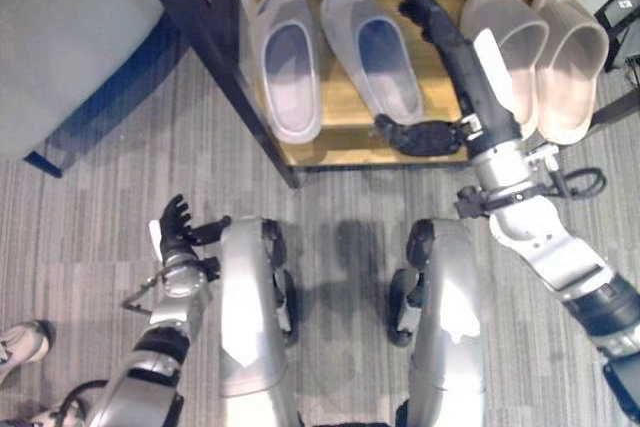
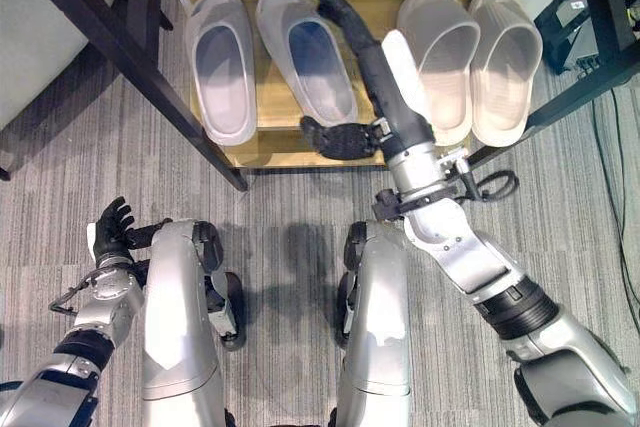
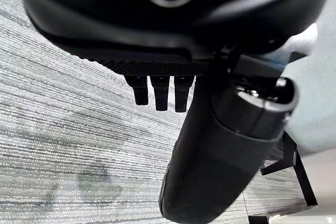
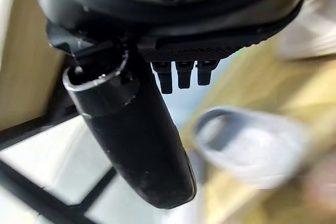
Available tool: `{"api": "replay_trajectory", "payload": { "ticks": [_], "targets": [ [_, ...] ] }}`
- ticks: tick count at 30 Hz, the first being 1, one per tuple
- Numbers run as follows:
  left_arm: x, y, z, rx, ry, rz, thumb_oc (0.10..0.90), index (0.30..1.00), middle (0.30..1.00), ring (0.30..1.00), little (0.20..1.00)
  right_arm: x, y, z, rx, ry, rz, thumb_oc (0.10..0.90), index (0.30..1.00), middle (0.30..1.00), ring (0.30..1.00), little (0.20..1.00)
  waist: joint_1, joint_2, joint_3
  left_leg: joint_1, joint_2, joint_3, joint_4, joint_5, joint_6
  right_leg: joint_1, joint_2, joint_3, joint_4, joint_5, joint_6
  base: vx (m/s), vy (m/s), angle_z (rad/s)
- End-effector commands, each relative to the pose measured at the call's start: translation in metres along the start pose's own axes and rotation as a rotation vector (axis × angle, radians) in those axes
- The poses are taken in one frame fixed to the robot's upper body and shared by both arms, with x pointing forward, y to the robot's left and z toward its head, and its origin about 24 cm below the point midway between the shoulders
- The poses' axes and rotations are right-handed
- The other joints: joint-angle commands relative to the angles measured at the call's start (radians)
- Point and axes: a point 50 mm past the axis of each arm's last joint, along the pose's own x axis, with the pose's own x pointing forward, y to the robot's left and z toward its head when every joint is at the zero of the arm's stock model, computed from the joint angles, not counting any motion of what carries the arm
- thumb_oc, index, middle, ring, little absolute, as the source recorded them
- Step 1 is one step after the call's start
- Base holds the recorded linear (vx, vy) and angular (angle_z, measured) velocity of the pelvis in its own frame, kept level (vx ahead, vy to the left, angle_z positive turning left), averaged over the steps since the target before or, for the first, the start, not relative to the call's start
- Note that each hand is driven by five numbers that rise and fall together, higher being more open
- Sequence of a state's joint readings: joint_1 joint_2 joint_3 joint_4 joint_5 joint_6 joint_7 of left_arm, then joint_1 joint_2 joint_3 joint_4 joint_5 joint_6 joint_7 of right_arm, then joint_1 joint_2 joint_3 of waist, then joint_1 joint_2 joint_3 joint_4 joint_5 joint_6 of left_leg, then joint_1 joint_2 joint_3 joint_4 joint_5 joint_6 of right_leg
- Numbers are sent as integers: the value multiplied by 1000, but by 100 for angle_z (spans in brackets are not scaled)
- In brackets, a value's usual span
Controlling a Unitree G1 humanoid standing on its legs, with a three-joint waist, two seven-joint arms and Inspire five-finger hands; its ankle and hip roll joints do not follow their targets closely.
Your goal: Arrange the slippers neatly on the shoe rack.
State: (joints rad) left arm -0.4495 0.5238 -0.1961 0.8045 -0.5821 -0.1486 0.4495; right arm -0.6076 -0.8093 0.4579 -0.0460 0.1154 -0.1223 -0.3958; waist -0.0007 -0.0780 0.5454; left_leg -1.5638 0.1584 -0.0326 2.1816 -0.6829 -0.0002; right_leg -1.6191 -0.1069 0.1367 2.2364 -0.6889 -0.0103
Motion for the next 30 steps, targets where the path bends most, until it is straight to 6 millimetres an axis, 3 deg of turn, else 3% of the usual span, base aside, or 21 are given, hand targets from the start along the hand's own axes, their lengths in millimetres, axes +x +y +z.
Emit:
{"api": "replay_trajectory", "payload": {
  "ticks": [1,4,8,30],
  "targets": [
    [6,-3,34,-39,-145,24,800,900,900,900,900,22,-31,34,-61,-180,-178,800,900,900,900,900,45,-11,-25,-6,-58,-136,-76,-4,17,49,0,123,-19,-29,-125,0,0,0],
    [7,-7,44,-45,-172,6,800,900,900,900,900,27,-24,20,15,-93,-149,800,900,900,900,900,49,-6,-25,-6,-59,-132,-78,-4,16,49,2,125,-19,-25,-122,0,0,0],
    [7,-8,48,-48,-185,-5,800,900,900,900,900,29,-19,18,57,-82,-112,800,900,900,900,900,52,-3,-25,-6,-60,-129,-82,-3,15,49,2,127,-20,-23,-122,0,0,0],
    [-2,-15,46,-30,-201,-51,800,900,900,900,900,28,34,60,260,-212,182,800,900,900,900,900,65,5,-25,-6,-65,-131,-83,1,11,49,4,126,-28,-15,-121,0,0,0]
  ]
}}
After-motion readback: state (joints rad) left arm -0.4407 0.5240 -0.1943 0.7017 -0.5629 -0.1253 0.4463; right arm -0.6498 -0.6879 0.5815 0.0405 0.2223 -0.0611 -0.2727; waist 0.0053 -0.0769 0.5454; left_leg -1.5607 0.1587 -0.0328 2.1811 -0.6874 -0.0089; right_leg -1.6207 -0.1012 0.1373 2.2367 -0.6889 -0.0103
